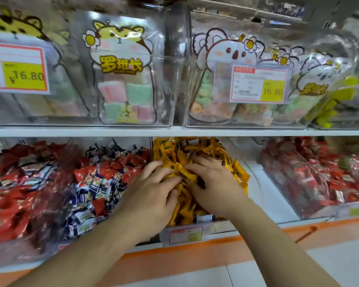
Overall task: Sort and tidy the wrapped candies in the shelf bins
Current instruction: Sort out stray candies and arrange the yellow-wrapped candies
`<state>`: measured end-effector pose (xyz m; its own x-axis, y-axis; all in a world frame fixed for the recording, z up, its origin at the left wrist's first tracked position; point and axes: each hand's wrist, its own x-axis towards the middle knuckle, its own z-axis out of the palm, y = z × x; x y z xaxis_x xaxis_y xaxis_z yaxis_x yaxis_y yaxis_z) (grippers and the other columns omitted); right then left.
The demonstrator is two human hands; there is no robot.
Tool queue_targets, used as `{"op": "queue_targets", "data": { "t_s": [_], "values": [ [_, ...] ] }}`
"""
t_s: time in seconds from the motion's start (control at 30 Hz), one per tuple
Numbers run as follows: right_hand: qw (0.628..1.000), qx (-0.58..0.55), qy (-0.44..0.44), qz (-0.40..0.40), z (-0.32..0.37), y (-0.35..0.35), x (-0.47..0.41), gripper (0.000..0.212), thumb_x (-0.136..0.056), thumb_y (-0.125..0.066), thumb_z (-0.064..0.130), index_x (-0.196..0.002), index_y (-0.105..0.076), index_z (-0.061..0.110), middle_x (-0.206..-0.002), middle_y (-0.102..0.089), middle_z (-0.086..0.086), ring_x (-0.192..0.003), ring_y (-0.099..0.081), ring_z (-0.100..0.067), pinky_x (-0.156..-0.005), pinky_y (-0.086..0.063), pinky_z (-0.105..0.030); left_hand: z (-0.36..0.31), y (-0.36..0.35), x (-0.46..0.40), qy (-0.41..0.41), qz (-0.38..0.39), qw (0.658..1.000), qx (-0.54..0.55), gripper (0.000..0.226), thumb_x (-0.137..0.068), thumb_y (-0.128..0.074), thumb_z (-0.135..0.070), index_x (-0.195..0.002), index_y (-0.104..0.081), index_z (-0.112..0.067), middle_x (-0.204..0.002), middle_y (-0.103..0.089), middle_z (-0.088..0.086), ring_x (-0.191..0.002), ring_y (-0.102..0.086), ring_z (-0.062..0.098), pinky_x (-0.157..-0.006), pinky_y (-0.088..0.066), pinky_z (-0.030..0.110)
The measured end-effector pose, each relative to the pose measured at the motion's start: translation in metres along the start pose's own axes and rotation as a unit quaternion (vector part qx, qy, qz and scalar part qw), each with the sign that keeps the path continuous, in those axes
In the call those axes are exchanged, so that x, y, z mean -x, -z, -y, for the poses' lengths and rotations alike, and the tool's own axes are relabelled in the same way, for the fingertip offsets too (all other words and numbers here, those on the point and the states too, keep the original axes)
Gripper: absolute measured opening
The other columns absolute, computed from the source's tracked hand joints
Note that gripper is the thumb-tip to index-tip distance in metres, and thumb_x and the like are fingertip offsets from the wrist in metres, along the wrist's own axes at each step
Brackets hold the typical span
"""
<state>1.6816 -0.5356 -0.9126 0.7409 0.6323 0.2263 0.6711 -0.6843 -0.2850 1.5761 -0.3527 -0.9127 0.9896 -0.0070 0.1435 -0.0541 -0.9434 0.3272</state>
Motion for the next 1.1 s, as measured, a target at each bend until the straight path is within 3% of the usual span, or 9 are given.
{"op": "queue_targets", "data": {
  "t_s": [0.07, 0.17, 0.27, 0.43, 0.57, 0.67, 0.77, 0.9, 1.1],
  "values": [
    [0.999, 0.016, -0.025, -0.016, -0.006, 0.005, 0.007, 0.045, -0.09, -0.058, 0.048, -0.131, -0.067, 0.034, -0.135, -0.062, 0.01, -0.131, -0.051, -0.018, -0.109, -0.046, -0.042, -0.002, 0.001, 0.0, 0.002, 0.006, 1.0, -0.007, 0.047, -0.108, -0.03, -0.048, -0.15, -0.047, -0.037, -0.155, -0.034, -0.021, -0.152, -0.004, 0.01, -0.123, -0.023, 0.043],
    [0.998, 0.031, -0.035, -0.046, -0.014, 0.009, 0.017, 0.035, -0.087, -0.07, 0.038, -0.118, -0.075, 0.025, -0.12, -0.069, 0.008, -0.122, -0.057, -0.018, -0.103, -0.051, -0.042, -0.005, 0.002, 0.002, 0.006, 0.003, 1.0, -0.005, 0.047, -0.108, -0.029, -0.049, -0.15, -0.046, -0.038, -0.154, -0.034, -0.021, -0.152, -0.003, 0.008, -0.123, -0.021, 0.043],
    [0.998, 0.032, -0.048, -0.035, -0.009, 0.016, 0.024, 0.032, -0.083, -0.07, 0.031, -0.113, -0.078, 0.026, -0.124, -0.069, 0.009, -0.126, -0.055, -0.015, -0.106, -0.049, -0.042, -0.005, 0.001, 0.003, 0.01, 0.003, 1.0, -0.004, 0.047, -0.108, -0.029, -0.049, -0.15, -0.045, -0.038, -0.155, -0.033, -0.021, -0.152, -0.001, 0.008, -0.124, -0.021, 0.043],
    [0.995, 0.033, -0.085, -0.034, 0.003, 0.031, 0.024, 0.048, -0.07, -0.055, 0.036, -0.112, -0.078, 0.036, -0.136, -0.063, 0.012, -0.134, -0.047, -0.015, -0.114, -0.04, -0.043, -0.008, 0.003, 0.006, 0.01, 0.0, 1.0, 0.02, 0.046, -0.108, -0.03, -0.049, -0.152, -0.038, -0.037, -0.156, -0.03, -0.022, -0.152, 0.001, 0.006, -0.125, -0.015, 0.041],
    [0.991, 0.024, -0.085, -0.099, 0.012, 0.03, 0.004, 0.048, -0.081, -0.051, 0.032, -0.125, -0.071, 0.028, -0.128, -0.067, 0.007, -0.124, -0.054, -0.022, -0.105, -0.047, -0.043, -0.014, 0.007, -0.006, 0.001, -0.034, 0.999, 0.002, 0.046, -0.107, -0.03, -0.049, -0.151, -0.034, -0.038, -0.157, -0.029, -0.02, -0.145, -0.017, 0.012, -0.121, -0.017, 0.04],
    [0.999, -0.005, -0.021, -0.039, 0.016, 0.014, -0.009, 0.04, -0.094, -0.051, 0.027, -0.132, -0.064, 0.025, -0.133, -0.065, 0.006, -0.129, -0.053, -0.018, -0.109, -0.044, -0.042, -0.016, 0.001, -0.016, -0.015, -0.006, 0.999, -0.037, 0.051, -0.104, -0.023, -0.053, -0.151, -0.039, -0.039, -0.158, -0.032, -0.022, -0.142, -0.024, 0.016, -0.119, -0.014, 0.046],
    [0.999, 0.008, -0.028, -0.024, 0.006, 0.002, -0.006, 0.025, -0.097, -0.049, 0.03, -0.11, -0.07, 0.026, -0.108, -0.07, 0.007, -0.107, -0.06, -0.017, -0.097, -0.05, -0.04, -0.013, -0.005, -0.015, -0.021, -0.014, 0.998, -0.061, 0.054, -0.101, -0.019, -0.055, -0.14, -0.051, -0.036, -0.146, -0.049, -0.022, -0.134, -0.032, 0.015, -0.115, -0.017, 0.046],
    [0.992, 0.04, -0.094, -0.068, -0.008, 0.007, -0.003, 0.025, -0.098, -0.058, 0.036, -0.08, -0.071, 0.024, -0.075, -0.067, 0.006, -0.075, -0.06, -0.016, -0.071, -0.055, -0.038, -0.01, -0.008, -0.014, -0.022, -0.031, 0.998, -0.044, 0.053, -0.102, -0.021, -0.057, -0.135, -0.057, -0.036, -0.142, -0.052, -0.024, -0.131, -0.031, 0.012, -0.114, -0.017, 0.043],
    [0.987, 0.029, -0.132, -0.092, 0.002, 0.007, -0.017, 0.009, -0.094, -0.069, 0.035, -0.097, -0.077, 0.035, -0.087, -0.076, 0.011, -0.084, -0.068, -0.019, -0.09, -0.057, -0.045, -0.01, -0.011, -0.012, -0.021, -0.047, 0.999, -0.014, 0.057, -0.102, -0.019, -0.058, -0.135, -0.06, -0.036, -0.142, -0.053, -0.024, -0.132, -0.031, 0.01, -0.114, -0.014, 0.042]
  ]
}}
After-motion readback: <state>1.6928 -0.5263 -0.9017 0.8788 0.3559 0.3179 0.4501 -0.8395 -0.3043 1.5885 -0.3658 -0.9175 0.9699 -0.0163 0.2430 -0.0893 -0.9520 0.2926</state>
